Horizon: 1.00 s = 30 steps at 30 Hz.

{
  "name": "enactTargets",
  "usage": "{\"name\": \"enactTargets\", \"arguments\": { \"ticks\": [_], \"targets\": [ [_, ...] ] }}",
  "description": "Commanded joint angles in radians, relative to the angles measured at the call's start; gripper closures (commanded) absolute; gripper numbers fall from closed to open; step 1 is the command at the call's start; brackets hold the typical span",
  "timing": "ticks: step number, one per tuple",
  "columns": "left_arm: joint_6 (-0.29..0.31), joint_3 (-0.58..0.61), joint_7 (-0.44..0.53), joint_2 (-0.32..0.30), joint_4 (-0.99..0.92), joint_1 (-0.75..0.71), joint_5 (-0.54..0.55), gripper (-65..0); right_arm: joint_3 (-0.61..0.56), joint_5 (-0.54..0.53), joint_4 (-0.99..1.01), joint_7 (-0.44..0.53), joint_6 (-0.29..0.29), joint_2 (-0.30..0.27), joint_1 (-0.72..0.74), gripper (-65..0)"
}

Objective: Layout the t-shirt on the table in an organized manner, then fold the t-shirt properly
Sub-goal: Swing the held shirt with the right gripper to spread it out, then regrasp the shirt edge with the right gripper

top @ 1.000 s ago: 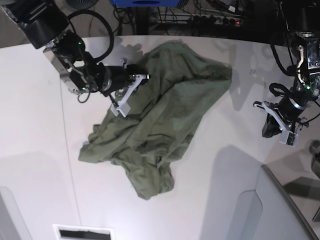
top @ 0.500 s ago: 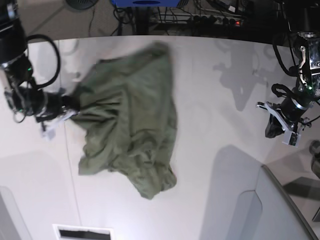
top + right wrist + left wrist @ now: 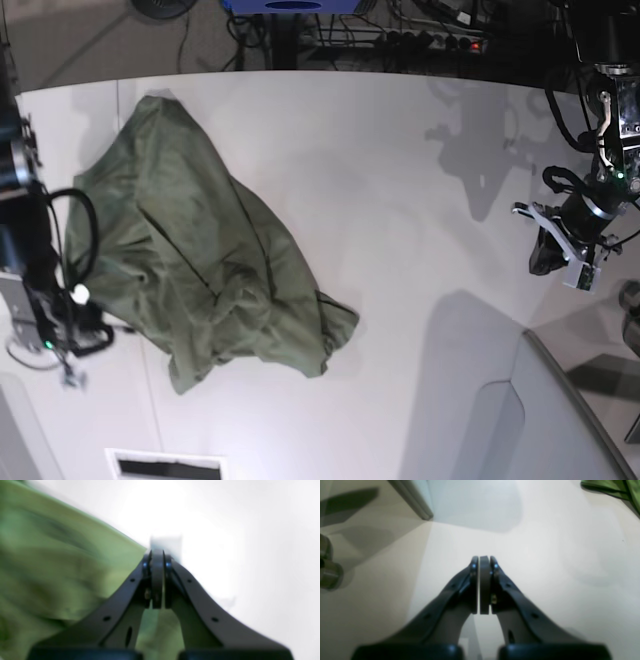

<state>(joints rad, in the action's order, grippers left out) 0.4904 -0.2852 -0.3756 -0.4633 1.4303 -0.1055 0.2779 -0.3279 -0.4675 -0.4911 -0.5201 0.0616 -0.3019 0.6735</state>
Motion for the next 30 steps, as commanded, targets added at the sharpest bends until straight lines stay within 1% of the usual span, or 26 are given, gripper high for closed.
{"name": "enactTargets", "arguments": {
  "ticks": [1, 3, 5, 7, 10, 12, 14, 16, 19, 21, 23, 25, 27, 28, 30],
  "targets": [
    [-0.006, -0.007, 0.023, -0.019, 0.017, 0.01, 0.01, -0.7, 0.003, 0.026, 0.015, 0.025, 0.016, 0.01, 0.055, -1.5],
    [-0.006, -0.007, 0.023, -0.019, 0.017, 0.008, 0.01, -0.7, 0.003, 0.077, 0.064, 0.054, 0.048, 0.059, 0.099, -1.5],
    [-0.006, -0.007, 0.023, -0.019, 0.017, 0.007, 0.01, -0.7, 0.005, 0.132, 0.088, 0.058, 0.045, 0.099, 0.134, -1.5],
    [-0.006, -0.007, 0.023, -0.019, 0.017, 0.003, 0.01, -0.7, 0.006, 0.155, 0.09, 0.025, 0.045, 0.116, 0.144, -1.1],
    [-0.006, -0.007, 0.023, -0.025, 0.013, 0.002, 0.01, -0.7, 0.019, 0.152, 0.09, -0.076, 0.043, 0.116, 0.14, -0.8],
    [-0.006, -0.007, 0.023, -0.033, 0.013, 0.0, 0.01, -0.7, 0.092, 0.155, 0.09, -0.117, 0.043, 0.112, 0.104, -0.8],
    [-0.006, -0.007, 0.023, -0.033, 0.013, 0.0, 0.01, -0.7, 0.168, 0.16, 0.062, -0.122, 0.04, 0.088, 0.044, -0.8],
    [-0.006, -0.007, 0.023, -0.033, 0.014, 0.0, 0.01, -0.7, 0.181, 0.16, -0.022, -0.124, -0.007, 0.074, -0.038, -0.8],
    [-0.006, 0.001, 0.023, -0.033, 0.016, 0.01, 0.008, -0.7, 0.177, 0.16, -0.246, -0.131, -0.104, 0.045, -0.183, -0.8],
    [-0.006, 0.002, 0.023, -0.027, 0.017, 0.013, -0.012, -0.7, 0.183, 0.16, -0.438, -0.163, -0.174, 0.02, -0.281, -0.8],
    [-0.006, 0.004, 0.023, -0.009, 0.017, 0.023, -0.07, -0.7, 0.186, 0.158, -0.585, -0.225, -0.222, 0.013, -0.354, -0.8],
    [-0.006, 0.011, 0.023, 0.03, 0.017, 0.042, -0.156, -0.7, 0.189, 0.154, -0.697, -0.289, -0.242, 0.01, -0.415, -0.8],
    [-0.003, 0.017, 0.025, 0.061, 0.017, 0.046, -0.253, -0.7, 0.229, 0.155, -0.769, -0.328, -0.242, 0.017, -0.472, -0.8],
    [-0.002, 0.017, 0.026, 0.08, 0.017, 0.049, -0.282, -0.7, 0.252, 0.155, -0.797, -0.341, -0.242, 0.019, -0.495, -0.8],
    [-0.002, 0.016, 0.028, 0.105, 0.017, 0.051, -0.329, -0.7, 0.293, 0.158, -0.837, -0.369, -0.242, 0.043, -0.533, -0.8]
  ]
}}
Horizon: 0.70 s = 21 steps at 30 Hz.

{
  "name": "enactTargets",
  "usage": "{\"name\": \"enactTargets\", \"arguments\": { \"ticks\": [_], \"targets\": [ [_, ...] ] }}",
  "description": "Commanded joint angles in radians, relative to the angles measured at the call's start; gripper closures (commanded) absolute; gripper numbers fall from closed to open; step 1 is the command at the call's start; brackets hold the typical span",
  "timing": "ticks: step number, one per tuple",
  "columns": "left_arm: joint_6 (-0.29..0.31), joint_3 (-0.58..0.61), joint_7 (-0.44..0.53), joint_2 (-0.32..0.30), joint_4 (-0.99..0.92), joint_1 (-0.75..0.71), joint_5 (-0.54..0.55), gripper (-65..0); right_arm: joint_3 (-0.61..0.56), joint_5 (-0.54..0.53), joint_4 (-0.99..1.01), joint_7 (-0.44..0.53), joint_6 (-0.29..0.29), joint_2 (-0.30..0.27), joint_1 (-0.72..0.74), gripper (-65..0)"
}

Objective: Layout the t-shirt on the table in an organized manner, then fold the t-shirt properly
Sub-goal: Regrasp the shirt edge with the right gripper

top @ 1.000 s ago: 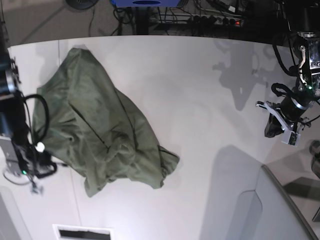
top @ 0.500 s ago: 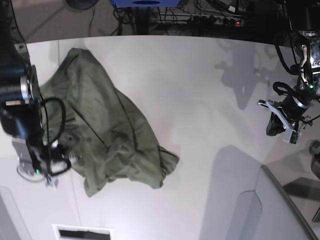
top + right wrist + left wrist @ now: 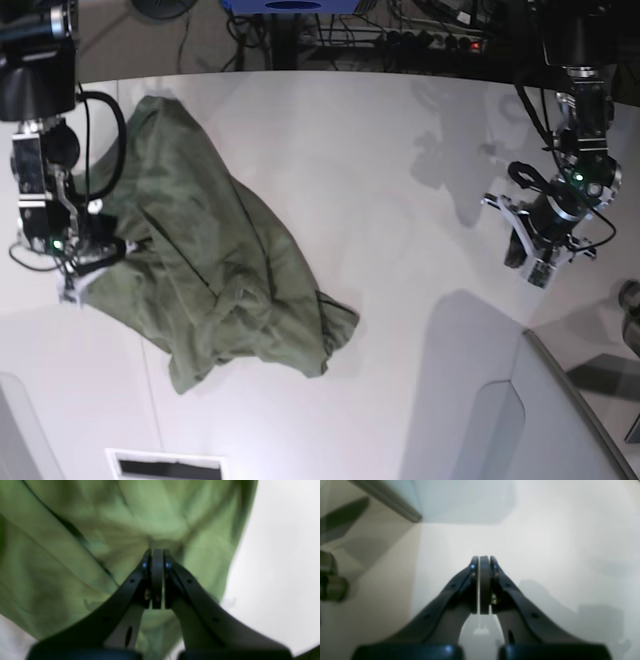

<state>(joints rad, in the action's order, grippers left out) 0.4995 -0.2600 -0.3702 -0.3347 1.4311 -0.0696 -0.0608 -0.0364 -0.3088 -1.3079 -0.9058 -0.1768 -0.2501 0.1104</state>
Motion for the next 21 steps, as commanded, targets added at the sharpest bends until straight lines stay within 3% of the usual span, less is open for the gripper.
{"name": "enactTargets", "arguments": {
  "ticks": [1, 6, 13, 21],
  "targets": [
    [-0.011, -0.009, 0.024, -0.017, 0.017, 0.015, 0.003, -0.7, 0.019, 0.0, -0.037, 0.003, -0.003, -0.004, 0.008, -0.8],
    [-0.011, -0.009, 0.024, -0.014, 0.017, 0.017, 0.005, -0.7, 0.057, -0.005, -0.049, -0.006, -0.002, 0.007, -0.044, -0.8],
    [-0.011, -0.009, 0.024, -0.014, 0.017, 0.018, 0.005, -0.7, 0.056, -0.005, 0.201, 0.132, 0.006, 0.005, 0.05, -0.8],
    [-0.011, -0.009, 0.026, -0.013, 0.017, 0.015, 0.006, -0.7, 0.053, 0.001, 0.649, 0.365, 0.158, -0.004, 0.288, -0.8]
  ]
}}
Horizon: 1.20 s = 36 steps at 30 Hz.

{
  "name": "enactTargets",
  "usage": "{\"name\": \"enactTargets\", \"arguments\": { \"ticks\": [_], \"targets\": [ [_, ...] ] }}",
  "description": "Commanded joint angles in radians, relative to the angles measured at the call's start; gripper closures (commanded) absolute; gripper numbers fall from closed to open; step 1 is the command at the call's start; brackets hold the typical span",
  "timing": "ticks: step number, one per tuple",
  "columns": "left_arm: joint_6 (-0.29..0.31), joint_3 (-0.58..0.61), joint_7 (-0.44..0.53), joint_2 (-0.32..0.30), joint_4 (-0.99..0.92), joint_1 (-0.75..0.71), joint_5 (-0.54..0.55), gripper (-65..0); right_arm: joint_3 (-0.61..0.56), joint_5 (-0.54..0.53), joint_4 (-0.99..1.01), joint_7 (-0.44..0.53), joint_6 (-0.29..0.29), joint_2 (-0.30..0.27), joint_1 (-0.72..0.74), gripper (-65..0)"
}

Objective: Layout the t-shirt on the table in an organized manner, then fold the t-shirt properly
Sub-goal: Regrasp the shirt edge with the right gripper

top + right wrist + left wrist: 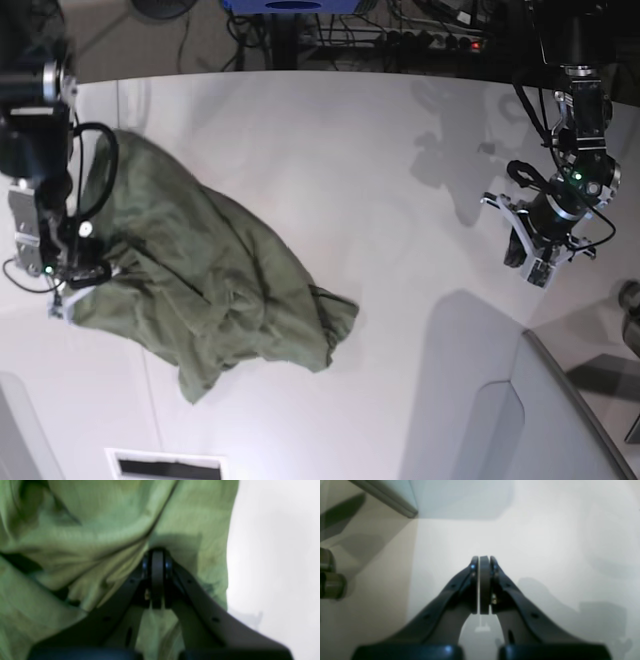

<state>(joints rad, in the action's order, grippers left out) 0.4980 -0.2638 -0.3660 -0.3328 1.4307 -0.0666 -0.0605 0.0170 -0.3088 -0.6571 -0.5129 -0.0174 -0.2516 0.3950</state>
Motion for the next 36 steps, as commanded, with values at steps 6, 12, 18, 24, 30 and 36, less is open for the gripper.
{"name": "enactTargets", "arguments": {
  "ticks": [6, 12, 18, 24, 30, 36],
  "targets": [
    [-0.009, -0.005, 0.022, -0.015, 0.017, 0.014, 0.006, -0.7, -0.044, 0.113, 0.245, 0.181, 0.087, -0.021, 0.196, -0.9],
    [-0.009, -0.01, 0.017, -0.015, 0.017, 0.015, 0.006, -0.7, -0.047, 0.144, -0.023, 0.007, 0.017, -0.041, 0.18, -1.5],
    [-0.009, -0.01, 0.02, -0.016, 0.014, 0.015, 0.006, -0.7, -0.058, 0.145, -0.746, -0.264, 0.026, 0.061, -0.066, -22.7],
    [-0.009, -0.007, 0.02, -0.013, 0.017, 0.015, 0.006, -0.7, -0.174, 0.148, -0.815, -0.375, 0.155, 0.165, -0.051, -50.6],
    [-0.009, -0.013, 0.022, -0.015, 0.017, 0.004, 0.006, -0.7, -0.182, 0.148, -0.562, -0.306, 0.155, 0.214, 0.035, -32.7],
    [-0.009, -0.013, 0.022, -0.018, 0.012, 0.003, 0.006, -0.7, -0.185, 0.145, -0.473, -0.258, 0.155, 0.222, 0.061, -31.5]
  ]
}}
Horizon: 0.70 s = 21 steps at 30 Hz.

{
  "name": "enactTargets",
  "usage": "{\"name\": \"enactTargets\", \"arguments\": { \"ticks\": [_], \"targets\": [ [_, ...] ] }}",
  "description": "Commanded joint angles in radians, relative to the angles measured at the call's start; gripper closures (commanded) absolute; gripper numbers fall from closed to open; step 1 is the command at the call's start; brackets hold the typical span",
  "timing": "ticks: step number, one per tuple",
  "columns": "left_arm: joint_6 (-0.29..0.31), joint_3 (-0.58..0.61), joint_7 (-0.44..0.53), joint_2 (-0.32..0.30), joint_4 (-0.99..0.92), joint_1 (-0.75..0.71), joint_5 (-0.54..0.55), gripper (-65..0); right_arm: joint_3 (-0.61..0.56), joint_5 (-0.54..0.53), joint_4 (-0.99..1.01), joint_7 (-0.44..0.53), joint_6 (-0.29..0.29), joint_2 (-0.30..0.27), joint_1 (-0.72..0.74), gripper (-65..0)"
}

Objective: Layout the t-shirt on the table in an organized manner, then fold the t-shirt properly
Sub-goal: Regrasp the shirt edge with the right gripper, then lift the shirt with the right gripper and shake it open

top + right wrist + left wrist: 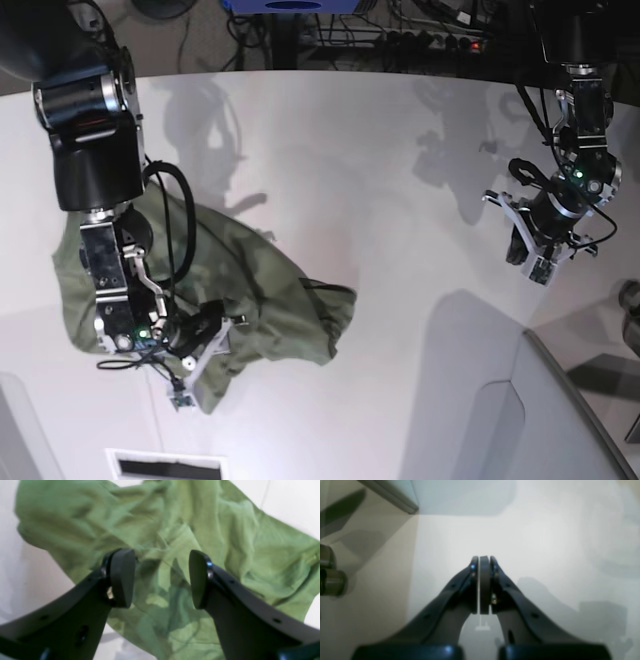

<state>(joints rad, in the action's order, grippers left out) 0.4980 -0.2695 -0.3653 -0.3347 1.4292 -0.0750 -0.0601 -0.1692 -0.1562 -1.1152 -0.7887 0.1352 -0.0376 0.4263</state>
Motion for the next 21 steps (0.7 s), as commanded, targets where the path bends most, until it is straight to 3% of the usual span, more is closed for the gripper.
{"name": "enactTargets", "arguments": {
  "ticks": [1, 8, 10, 12, 13, 17, 21],
  "targets": [
    [-0.009, -0.007, 0.021, -0.016, 0.014, 0.011, 0.006, -0.7, 0.004, -0.006, 0.005, 0.024, 0.002, 0.014, 0.036, -31.4],
    [-0.009, -0.007, 0.021, -0.014, 0.017, 0.011, 0.006, -0.7, 0.006, -0.009, 0.191, 0.099, 0.002, 0.026, 0.082, -30.0],
    [-0.009, -0.007, 0.021, -0.014, 0.015, 0.013, 0.006, -0.7, 0.006, -0.009, 0.194, 0.096, 0.002, 0.032, 0.084, -20.3],
    [-0.008, -0.007, 0.021, -0.016, 0.012, 0.013, 0.006, -0.7, 0.006, -0.009, 0.192, 0.079, 0.002, 0.034, 0.084, -2.7],
    [-0.008, -0.007, 0.021, -0.016, 0.012, 0.013, 0.006, -0.7, 0.006, -0.009, 0.179, 0.064, 0.002, 0.034, 0.082, 0.0],
    [-0.008, -0.007, 0.021, -0.019, 0.012, 0.014, 0.006, -0.7, 0.006, -0.006, -0.027, -0.042, 0.002, 0.031, 0.016, -0.5],
    [-0.008, -0.007, 0.021, -0.019, 0.012, 0.022, 0.006, -0.7, 0.015, -0.003, -0.277, -0.216, 0.002, 0.028, -0.071, -0.6]
  ]
}}
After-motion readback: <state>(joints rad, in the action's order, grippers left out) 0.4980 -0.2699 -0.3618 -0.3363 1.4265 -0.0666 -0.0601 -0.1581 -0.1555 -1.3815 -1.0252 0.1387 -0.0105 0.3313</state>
